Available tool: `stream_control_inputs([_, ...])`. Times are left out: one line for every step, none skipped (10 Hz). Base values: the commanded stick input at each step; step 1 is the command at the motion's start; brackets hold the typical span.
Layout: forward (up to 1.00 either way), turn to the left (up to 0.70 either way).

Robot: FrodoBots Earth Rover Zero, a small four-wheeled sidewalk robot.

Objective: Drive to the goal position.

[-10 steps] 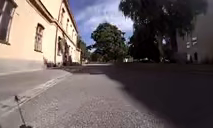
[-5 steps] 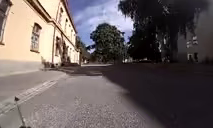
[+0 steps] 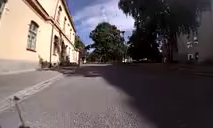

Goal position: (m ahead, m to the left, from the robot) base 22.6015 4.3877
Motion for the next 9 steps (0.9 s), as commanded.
stream_control_inputs([0.70, 0.00])
stream_control_inputs([0.70, 0.00])
stream_control_inputs([0.70, 0.00])
stream_control_inputs([0.70, 0.00])
stream_control_inputs([0.70, 0.00])
stream_control_inputs([0.70, 0.00])
stream_control_inputs([0.70, 0.00])
stream_control_inputs([0.70, 0.00])
stream_control_inputs([0.70, 0.00])
